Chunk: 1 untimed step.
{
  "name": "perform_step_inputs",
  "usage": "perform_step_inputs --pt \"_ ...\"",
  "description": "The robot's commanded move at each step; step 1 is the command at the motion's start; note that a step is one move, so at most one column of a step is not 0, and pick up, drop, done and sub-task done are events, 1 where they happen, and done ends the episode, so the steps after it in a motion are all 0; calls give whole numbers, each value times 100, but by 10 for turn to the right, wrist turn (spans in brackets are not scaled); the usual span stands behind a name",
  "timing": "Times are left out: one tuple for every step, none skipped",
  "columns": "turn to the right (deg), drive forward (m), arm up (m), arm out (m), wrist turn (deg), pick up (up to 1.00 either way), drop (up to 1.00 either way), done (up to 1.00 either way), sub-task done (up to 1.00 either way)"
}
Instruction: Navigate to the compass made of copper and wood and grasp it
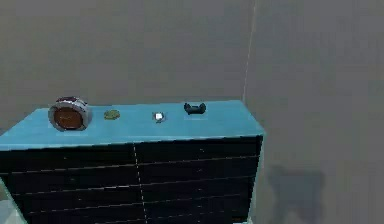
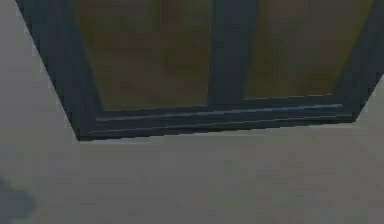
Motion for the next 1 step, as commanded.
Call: perform_step_inputs --pt "0 55 0 0 0 0 0 0 0"
